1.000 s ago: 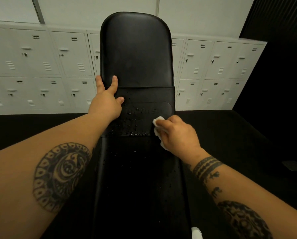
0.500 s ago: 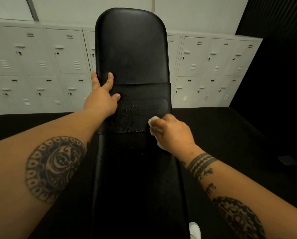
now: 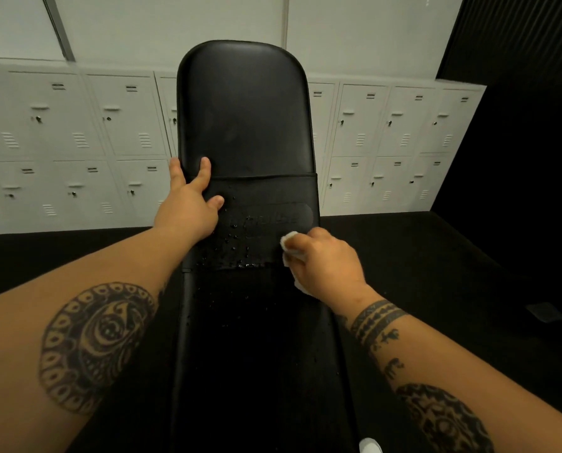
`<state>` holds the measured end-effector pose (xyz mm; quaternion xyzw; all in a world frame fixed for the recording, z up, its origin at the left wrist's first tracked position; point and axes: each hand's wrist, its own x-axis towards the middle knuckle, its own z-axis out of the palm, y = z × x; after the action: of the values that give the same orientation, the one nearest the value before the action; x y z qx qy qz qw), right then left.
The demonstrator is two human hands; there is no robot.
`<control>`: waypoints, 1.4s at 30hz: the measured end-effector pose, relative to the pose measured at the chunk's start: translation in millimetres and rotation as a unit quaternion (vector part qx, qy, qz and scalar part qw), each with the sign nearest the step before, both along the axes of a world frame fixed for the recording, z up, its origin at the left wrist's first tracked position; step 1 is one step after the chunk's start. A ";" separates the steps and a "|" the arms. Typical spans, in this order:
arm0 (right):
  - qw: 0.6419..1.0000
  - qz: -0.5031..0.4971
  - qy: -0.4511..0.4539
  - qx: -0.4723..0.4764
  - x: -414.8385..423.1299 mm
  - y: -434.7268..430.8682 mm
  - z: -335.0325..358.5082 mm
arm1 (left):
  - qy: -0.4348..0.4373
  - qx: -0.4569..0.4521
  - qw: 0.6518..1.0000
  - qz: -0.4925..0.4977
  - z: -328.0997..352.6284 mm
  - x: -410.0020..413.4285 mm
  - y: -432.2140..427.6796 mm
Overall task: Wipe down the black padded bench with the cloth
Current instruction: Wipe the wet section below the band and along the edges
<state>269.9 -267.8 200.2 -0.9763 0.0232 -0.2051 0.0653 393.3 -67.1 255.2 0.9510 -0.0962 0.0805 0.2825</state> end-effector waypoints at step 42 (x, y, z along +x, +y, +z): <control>0.991 -0.032 -0.051 0.119 27.6 15.0 12.0 | 0.000 0.012 1.000 0.005 -2.5 -2.7 -2.1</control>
<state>297.5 -252.8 212.1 -0.9485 0.0749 -0.2527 0.1758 390.6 -69.3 252.7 0.9549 -0.0924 0.0804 0.2704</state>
